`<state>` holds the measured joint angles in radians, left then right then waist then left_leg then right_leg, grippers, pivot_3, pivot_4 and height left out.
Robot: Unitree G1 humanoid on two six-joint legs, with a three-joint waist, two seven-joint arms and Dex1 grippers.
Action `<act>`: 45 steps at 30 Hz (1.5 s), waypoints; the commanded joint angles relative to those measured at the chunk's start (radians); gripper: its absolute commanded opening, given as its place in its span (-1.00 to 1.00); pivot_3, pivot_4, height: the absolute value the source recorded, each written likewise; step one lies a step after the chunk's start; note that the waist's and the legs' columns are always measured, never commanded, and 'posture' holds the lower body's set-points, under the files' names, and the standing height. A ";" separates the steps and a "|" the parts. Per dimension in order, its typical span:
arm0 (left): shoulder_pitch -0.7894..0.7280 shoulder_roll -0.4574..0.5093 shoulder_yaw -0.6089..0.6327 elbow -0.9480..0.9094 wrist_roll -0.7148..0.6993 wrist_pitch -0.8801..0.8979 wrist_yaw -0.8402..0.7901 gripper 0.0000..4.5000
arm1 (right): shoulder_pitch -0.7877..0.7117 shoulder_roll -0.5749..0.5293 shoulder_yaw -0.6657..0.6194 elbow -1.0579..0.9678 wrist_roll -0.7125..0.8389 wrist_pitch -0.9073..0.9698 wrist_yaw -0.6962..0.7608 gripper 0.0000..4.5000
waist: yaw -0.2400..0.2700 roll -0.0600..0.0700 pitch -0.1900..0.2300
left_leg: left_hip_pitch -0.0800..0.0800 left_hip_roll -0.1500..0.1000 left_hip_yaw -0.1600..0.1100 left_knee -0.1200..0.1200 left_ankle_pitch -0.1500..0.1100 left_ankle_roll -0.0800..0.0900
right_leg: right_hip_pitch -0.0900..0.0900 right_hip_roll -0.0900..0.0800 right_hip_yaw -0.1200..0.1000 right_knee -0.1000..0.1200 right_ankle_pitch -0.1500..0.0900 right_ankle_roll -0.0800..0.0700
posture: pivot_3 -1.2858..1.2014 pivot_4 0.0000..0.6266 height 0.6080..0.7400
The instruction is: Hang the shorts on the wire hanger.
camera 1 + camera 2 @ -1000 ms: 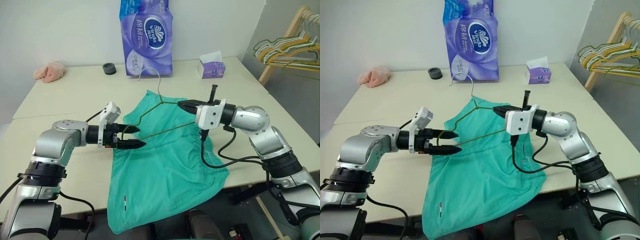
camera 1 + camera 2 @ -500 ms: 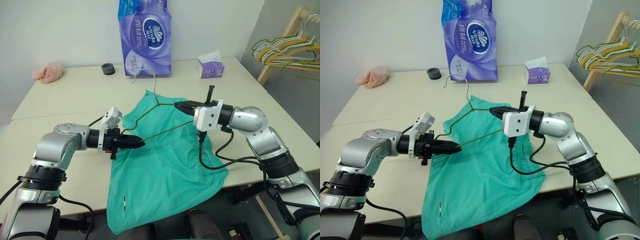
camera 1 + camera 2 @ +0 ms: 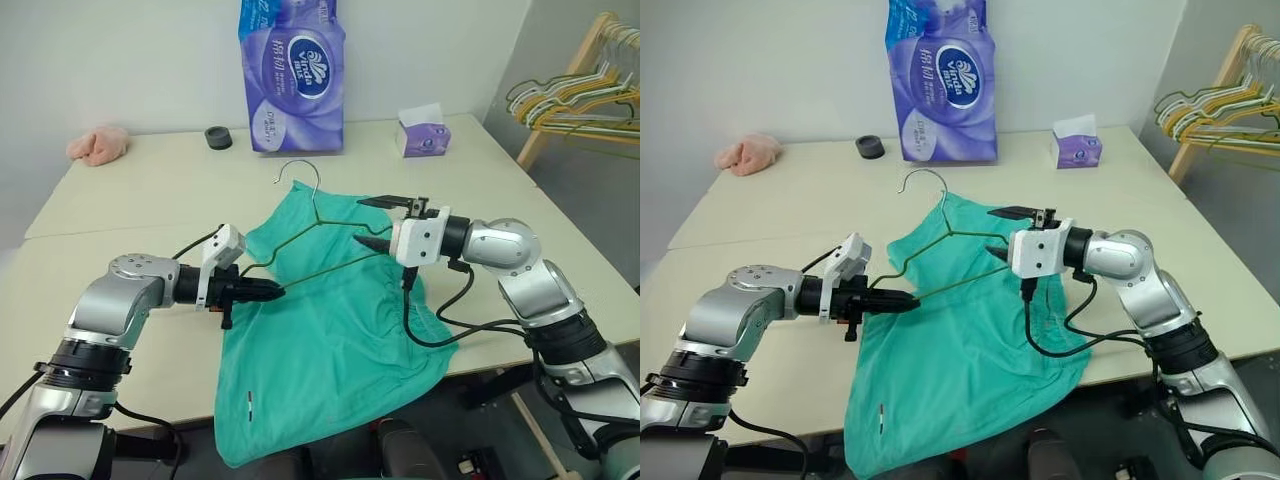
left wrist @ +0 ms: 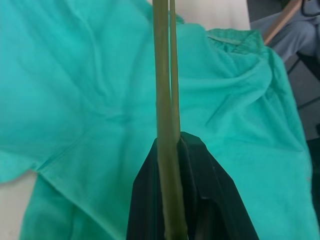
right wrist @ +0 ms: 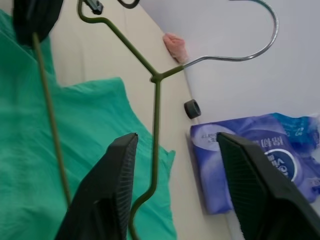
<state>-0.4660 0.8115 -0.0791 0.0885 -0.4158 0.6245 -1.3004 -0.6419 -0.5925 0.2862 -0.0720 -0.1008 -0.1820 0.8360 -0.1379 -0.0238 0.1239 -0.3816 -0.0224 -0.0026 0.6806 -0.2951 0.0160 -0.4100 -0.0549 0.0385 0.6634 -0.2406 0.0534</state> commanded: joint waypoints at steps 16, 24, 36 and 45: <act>-0.083 0.036 -0.045 0.031 0.144 -0.304 -0.073 -1.00 | 0.026 -0.155 -0.050 -0.266 0.343 0.893 0.155 0.99 | -0.001 0.000 0.000 | 0.000 0.000 0.000 0.000 0.000 0.000 | 0.000 0.000 -0.001 0.000 0.000 0.000 | -0.12 -0.76 1.00; -0.105 0.022 -0.072 0.021 0.159 -0.321 -0.098 -1.00 | -0.071 -0.115 0.100 -0.131 0.264 0.859 0.186 0.99 | -0.009 0.000 0.000 | 0.000 0.000 0.002 0.000 0.000 0.000 | 0.000 0.001 -0.001 0.000 0.000 0.000 | -0.12 -0.77 1.00; -0.081 0.028 -0.074 0.007 0.176 -0.344 -0.115 -1.00 | -0.107 -0.106 0.163 -0.025 0.211 0.838 0.267 -0.35 | -0.007 0.000 0.000 | -0.001 0.000 0.001 0.000 0.000 0.000 | -0.001 0.000 -0.001 0.000 0.000 0.000 | -0.11 -0.77 1.00; -0.085 0.009 -0.070 0.024 0.194 -0.374 -0.091 -1.00 | -0.094 -0.078 0.142 -0.029 0.215 0.868 0.275 -0.99 | -0.008 -0.001 -0.001 | -0.001 0.000 0.001 0.000 0.000 0.000 | -0.001 0.000 -0.001 0.000 0.000 0.000 | -0.12 -0.78 1.00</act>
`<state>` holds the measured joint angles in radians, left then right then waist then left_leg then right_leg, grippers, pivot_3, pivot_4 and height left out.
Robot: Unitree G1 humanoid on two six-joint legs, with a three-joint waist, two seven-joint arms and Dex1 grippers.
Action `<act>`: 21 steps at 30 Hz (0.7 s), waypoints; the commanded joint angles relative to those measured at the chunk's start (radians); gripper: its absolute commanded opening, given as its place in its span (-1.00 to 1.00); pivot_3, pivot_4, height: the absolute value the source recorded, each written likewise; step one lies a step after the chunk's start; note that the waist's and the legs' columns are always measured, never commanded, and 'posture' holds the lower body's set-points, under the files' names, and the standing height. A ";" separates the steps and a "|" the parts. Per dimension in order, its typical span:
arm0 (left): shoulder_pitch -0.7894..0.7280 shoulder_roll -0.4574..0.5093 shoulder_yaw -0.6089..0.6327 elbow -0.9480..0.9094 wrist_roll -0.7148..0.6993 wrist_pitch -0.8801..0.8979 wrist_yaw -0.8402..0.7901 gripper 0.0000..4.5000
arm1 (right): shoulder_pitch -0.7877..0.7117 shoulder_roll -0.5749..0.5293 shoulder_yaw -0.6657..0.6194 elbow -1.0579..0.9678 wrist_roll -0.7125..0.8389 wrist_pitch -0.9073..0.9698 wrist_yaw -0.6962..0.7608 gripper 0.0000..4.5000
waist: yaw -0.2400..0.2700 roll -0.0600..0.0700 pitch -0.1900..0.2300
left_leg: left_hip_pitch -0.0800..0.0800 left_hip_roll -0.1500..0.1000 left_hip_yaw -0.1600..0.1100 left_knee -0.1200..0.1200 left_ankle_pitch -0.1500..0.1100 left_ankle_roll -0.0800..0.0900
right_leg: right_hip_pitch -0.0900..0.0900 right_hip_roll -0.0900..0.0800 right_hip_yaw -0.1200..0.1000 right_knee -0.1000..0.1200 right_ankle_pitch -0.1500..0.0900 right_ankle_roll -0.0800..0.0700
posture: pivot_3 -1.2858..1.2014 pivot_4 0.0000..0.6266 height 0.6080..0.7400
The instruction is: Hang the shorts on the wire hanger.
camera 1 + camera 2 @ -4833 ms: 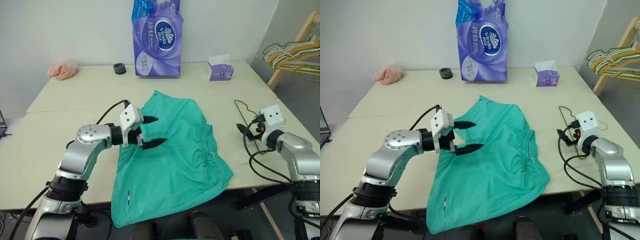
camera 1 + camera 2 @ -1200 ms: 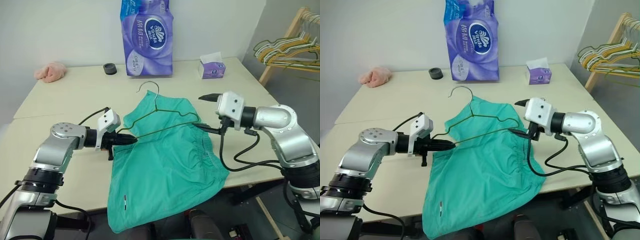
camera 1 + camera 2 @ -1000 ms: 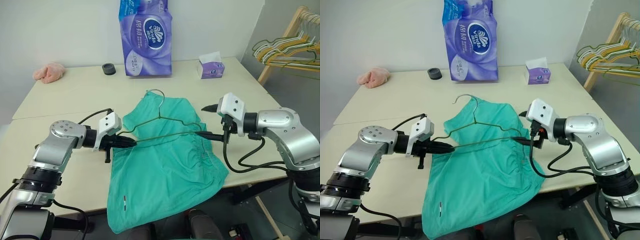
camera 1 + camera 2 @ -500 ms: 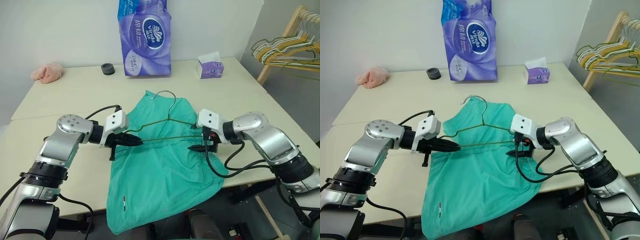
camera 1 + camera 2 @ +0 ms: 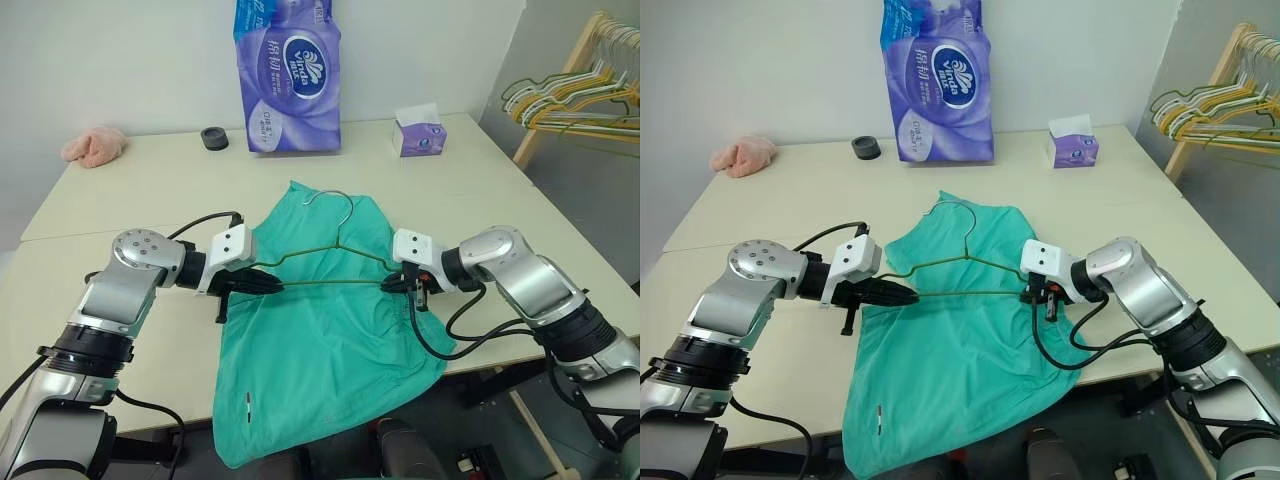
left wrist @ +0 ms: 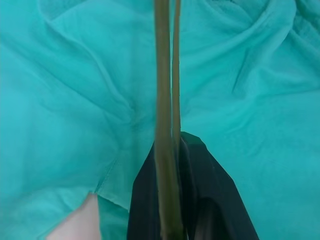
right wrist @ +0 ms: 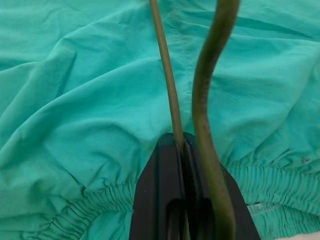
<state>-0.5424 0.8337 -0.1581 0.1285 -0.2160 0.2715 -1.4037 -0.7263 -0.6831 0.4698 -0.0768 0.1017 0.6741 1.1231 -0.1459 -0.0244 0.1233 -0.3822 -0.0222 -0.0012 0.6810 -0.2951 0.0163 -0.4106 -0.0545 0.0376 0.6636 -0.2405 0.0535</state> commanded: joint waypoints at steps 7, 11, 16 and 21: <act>-0.038 -0.071 0.048 0.049 -0.009 -0.019 0.103 -0.28 | 0.027 0.003 -0.091 -0.075 0.050 0.083 -0.014 -1.00 | 0.002 0.000 0.000 | 0.000 0.000 -0.001 0.000 0.000 0.000 | 0.000 0.000 0.000 0.000 0.000 0.000 | -0.12 -0.78 1.00; -0.050 -0.096 0.104 0.105 -0.007 -0.046 0.185 0.27 | 0.064 -0.016 -0.137 -0.124 0.097 0.161 -0.018 -1.00 | 0.002 0.000 0.000 | 0.000 0.000 -0.001 0.000 0.000 0.000 | 0.000 -0.001 0.000 0.000 0.000 0.000 | -0.13 -0.78 1.00; -0.090 -0.100 0.216 0.214 -0.050 -0.025 0.286 0.40 | 0.113 -0.044 -0.246 -0.167 0.178 0.289 -0.051 -1.00 | 0.001 0.000 0.000 | 0.000 0.000 -0.002 0.000 0.000 0.000 | 0.000 -0.002 0.000 0.001 0.000 0.000 | -0.14 -0.77 1.00; -0.059 -0.089 0.299 0.188 -0.146 0.104 0.283 0.40 | 0.224 -0.105 -0.393 -0.205 0.248 0.400 -0.100 -1.00 | 0.001 -0.001 0.000 | 0.000 0.000 -0.002 0.000 0.000 0.000 | 0.000 -0.002 0.000 0.000 0.000 0.000 | -0.14 -0.76 1.00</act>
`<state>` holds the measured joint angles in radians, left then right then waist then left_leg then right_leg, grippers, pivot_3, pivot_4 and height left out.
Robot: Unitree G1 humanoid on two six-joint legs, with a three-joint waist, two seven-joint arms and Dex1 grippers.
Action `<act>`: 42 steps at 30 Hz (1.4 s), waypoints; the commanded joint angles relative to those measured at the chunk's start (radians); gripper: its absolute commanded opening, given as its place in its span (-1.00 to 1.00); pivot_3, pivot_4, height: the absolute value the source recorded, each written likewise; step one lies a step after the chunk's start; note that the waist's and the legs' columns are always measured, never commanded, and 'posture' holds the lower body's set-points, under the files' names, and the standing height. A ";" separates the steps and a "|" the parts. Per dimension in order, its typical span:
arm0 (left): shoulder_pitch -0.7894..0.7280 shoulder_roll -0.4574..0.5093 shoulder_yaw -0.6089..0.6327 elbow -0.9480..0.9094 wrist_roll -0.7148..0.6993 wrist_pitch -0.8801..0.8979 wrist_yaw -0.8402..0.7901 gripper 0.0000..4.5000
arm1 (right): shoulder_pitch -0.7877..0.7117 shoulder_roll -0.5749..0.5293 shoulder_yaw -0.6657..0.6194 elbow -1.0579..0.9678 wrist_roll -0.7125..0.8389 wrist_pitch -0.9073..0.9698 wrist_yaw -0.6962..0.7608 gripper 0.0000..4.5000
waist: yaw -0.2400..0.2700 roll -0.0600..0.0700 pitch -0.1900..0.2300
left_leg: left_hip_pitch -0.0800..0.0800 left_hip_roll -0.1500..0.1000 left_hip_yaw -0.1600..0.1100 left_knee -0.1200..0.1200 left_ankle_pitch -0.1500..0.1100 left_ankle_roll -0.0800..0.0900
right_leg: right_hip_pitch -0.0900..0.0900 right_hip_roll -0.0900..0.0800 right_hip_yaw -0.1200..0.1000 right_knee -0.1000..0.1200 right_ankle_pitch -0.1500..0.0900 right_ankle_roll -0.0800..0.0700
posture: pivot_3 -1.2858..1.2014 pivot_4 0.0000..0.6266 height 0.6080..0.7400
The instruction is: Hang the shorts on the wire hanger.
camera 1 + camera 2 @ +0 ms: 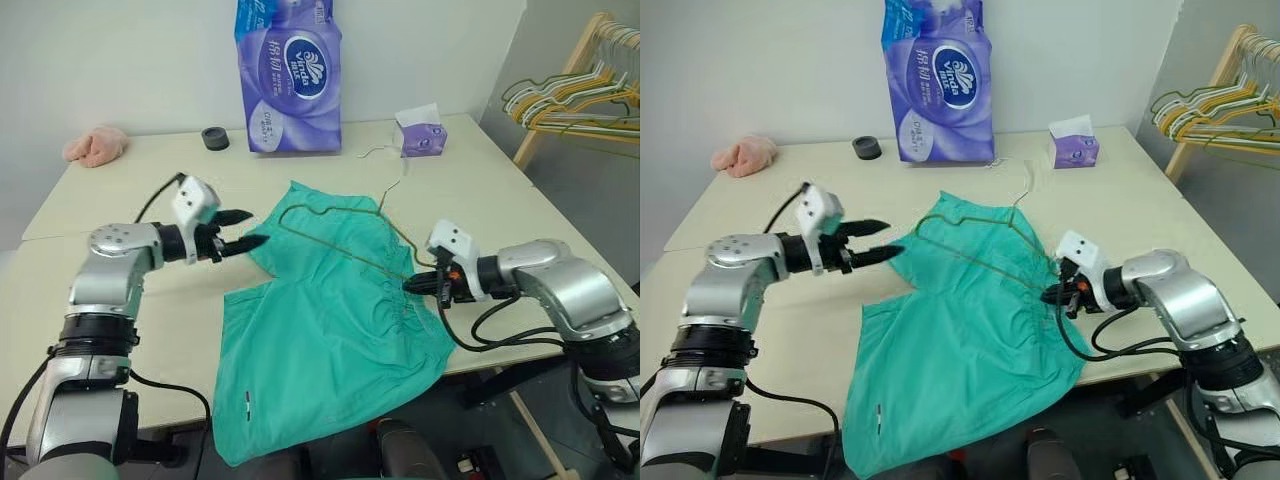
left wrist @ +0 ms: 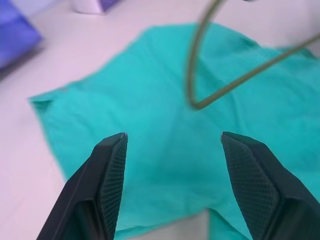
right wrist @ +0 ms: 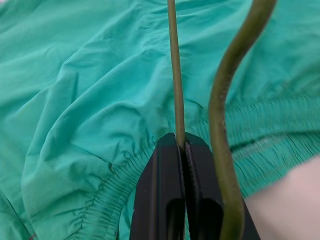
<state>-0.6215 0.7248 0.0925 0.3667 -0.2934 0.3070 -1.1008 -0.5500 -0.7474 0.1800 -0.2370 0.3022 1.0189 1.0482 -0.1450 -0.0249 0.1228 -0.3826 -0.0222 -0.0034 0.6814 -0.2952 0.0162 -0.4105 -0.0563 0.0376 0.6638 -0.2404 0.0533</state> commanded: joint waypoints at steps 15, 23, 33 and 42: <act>0.139 0.063 -0.022 -0.250 -0.151 0.233 -0.146 0.40 | 0.524 -0.174 -0.483 -0.175 0.210 0.247 -0.115 -1.00 | -0.002 0.000 -0.001 | 0.003 0.000 0.003 0.000 0.000 0.000 | 0.004 0.003 0.000 -0.001 0.000 0.001 | -0.19 -0.72 1.00; 0.119 0.059 -0.061 -0.230 -0.130 0.201 -0.164 0.40 | 0.668 -0.238 -0.557 -0.185 0.253 0.253 -0.109 -1.00 | -0.024 -0.001 -0.001 | 0.003 0.000 0.003 0.000 0.000 0.001 | 0.004 0.003 0.001 -0.001 -0.001 0.001 | -0.20 -0.72 1.00; 0.126 0.056 -0.067 -0.223 -0.118 0.178 -0.160 0.40 | 0.555 -0.219 -0.444 -0.154 0.313 0.255 -0.139 -1.00 | -0.044 -0.001 -0.001 | 0.002 0.000 0.003 -0.001 0.000 0.001 | 0.004 0.004 0.001 -0.002 -0.001 0.002 | -0.19 -0.74 1.00; 0.159 0.071 -0.050 -0.230 -0.110 0.157 -0.152 0.40 | 0.460 -0.250 -0.327 -0.047 0.312 0.229 -0.134 -1.00 | -0.045 -0.001 -0.001 | 0.002 0.000 0.003 -0.001 0.000 0.001 | 0.004 0.003 0.001 -0.002 -0.001 0.001 | -0.17 -0.74 1.00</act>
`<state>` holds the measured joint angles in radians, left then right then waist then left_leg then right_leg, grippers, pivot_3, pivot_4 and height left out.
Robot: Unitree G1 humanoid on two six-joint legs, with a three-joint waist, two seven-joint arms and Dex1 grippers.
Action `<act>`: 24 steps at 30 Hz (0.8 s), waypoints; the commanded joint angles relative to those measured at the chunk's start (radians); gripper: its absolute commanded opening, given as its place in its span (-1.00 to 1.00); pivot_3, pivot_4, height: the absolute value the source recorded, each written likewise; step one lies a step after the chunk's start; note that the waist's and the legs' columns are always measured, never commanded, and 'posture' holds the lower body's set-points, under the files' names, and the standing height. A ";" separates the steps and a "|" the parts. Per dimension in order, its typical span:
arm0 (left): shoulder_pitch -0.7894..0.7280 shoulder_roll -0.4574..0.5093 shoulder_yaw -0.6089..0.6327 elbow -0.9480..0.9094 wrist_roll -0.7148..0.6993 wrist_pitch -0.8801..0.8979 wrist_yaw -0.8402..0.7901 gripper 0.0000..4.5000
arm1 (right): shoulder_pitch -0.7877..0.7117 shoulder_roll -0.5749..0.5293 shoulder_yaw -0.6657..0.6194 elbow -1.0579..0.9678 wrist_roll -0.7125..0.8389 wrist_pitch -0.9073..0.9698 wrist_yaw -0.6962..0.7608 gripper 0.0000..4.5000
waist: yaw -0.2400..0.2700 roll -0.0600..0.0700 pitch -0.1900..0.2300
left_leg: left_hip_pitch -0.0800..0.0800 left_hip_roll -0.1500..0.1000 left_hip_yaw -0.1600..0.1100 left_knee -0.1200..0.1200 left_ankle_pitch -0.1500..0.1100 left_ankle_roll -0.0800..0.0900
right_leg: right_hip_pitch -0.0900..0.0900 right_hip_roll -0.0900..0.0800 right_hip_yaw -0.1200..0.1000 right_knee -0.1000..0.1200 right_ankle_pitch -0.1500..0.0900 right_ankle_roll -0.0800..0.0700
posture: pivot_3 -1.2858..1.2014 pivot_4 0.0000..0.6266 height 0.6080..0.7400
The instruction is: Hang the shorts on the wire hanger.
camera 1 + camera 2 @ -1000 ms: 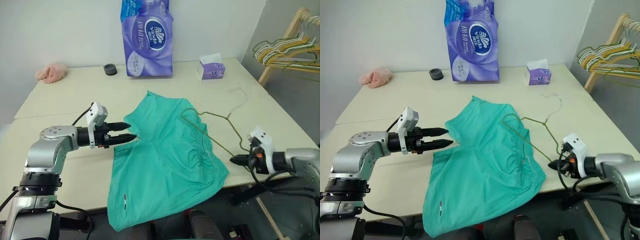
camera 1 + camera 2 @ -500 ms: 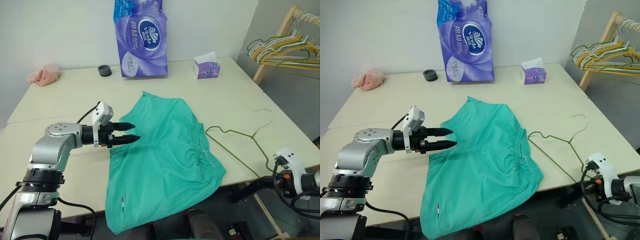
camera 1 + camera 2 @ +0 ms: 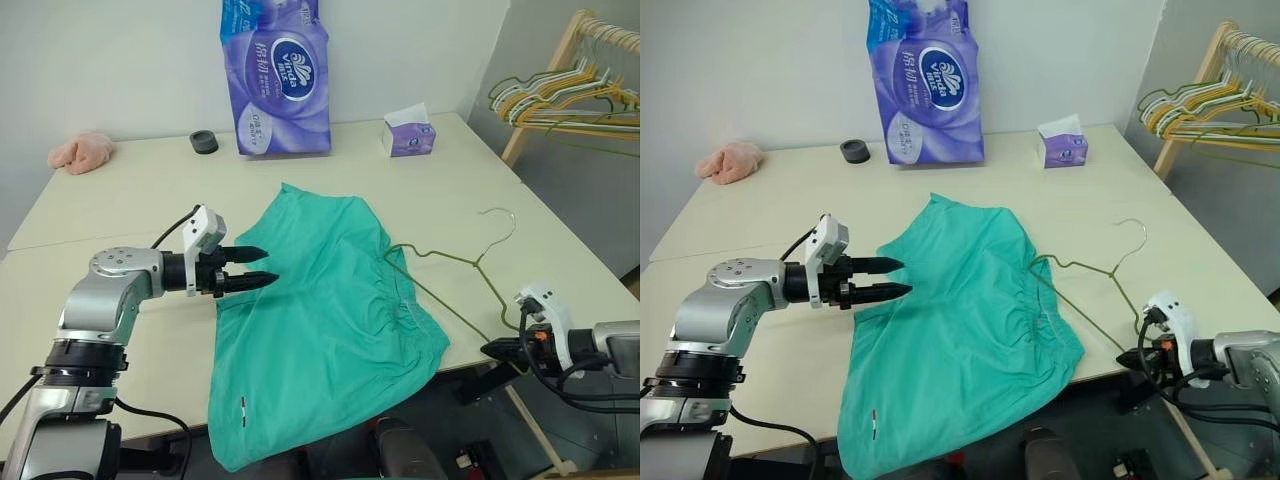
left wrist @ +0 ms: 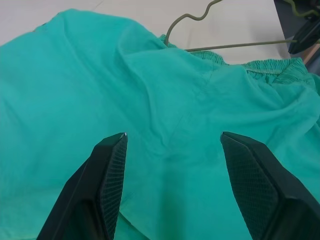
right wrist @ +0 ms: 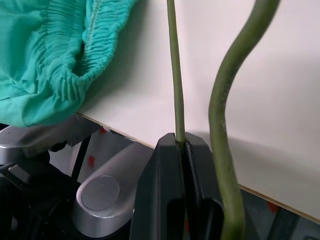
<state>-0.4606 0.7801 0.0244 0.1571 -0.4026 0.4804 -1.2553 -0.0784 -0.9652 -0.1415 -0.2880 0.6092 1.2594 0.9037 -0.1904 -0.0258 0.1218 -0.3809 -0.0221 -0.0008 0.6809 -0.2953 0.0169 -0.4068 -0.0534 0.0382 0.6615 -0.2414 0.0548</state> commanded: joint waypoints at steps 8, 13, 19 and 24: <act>0.028 0.018 0.025 -0.030 -0.003 -0.025 0.009 0.40 | 0.088 -0.071 -0.105 0.006 0.037 0.006 0.014 -1.00 | 0.005 0.000 0.000 | 0.000 0.000 0.000 0.000 0.000 0.000 | 0.000 0.000 0.000 0.000 0.000 0.000 | -0.17 -0.74 1.00; 0.013 0.010 0.013 -0.017 0.004 -0.033 0.005 0.40 | 0.089 -0.056 -0.097 -0.005 0.055 0.004 0.000 -1.00 | 0.002 0.000 -0.001 | 0.000 0.000 0.000 0.000 0.000 0.000 | 0.000 0.000 0.000 0.000 0.000 0.000 | -0.17 -0.74 1.00; 0.002 0.006 0.009 -0.010 0.008 -0.036 0.005 0.40 | 0.008 -0.043 -0.047 0.011 0.079 0.019 0.008 -1.00 | -0.001 0.000 0.000 | 0.000 0.000 0.000 0.000 0.000 0.000 | 0.000 0.000 0.000 0.000 0.000 0.000 | -0.17 -0.73 1.00; 0.014 0.009 0.016 -0.016 0.007 -0.039 0.011 0.40 | -0.071 -0.037 0.021 0.035 0.101 0.051 0.020 -1.00 | -0.001 0.000 0.000 | 0.000 0.000 0.000 0.000 0.000 0.000 | 0.000 0.000 0.000 0.000 0.000 0.000 | -0.15 -0.74 1.00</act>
<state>-0.4406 0.7813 0.0261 0.1586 -0.3930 0.4514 -1.2492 -0.1307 -1.0017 -0.1244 -0.2470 0.6901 1.3021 0.9107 -0.1912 -0.0262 0.1214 -0.3808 -0.0221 -0.0008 0.6809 -0.2954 0.0170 -0.4068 -0.0535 0.0381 0.6616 -0.2413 0.0549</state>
